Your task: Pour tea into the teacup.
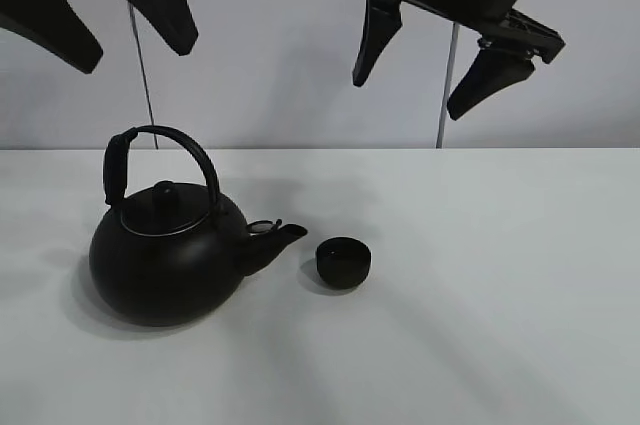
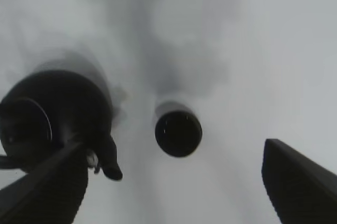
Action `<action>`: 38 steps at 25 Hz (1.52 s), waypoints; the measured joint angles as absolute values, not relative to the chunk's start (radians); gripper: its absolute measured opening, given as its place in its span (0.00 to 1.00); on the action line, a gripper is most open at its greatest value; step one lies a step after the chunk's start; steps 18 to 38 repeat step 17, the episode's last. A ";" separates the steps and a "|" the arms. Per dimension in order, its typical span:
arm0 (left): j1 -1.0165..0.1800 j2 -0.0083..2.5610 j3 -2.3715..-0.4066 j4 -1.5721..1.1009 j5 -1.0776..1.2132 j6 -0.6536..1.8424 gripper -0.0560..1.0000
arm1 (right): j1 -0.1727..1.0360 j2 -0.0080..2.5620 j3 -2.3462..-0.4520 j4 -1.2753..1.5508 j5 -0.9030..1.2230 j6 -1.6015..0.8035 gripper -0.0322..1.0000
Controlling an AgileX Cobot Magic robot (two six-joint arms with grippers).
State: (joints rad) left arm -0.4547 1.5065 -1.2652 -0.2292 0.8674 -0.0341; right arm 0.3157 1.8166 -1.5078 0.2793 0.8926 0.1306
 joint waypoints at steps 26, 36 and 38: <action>-0.451 1.563 -1.293 -0.258 0.883 -0.024 0.60 | 0.316 1.817 -1.508 0.310 0.970 0.131 0.63; -0.451 1.563 -1.293 -0.258 0.883 -0.024 0.60 | 0.316 1.817 -1.508 0.310 0.970 0.131 0.63; -0.451 1.563 -1.293 -0.258 0.883 -0.024 0.60 | 0.316 1.817 -1.508 0.310 0.970 0.131 0.63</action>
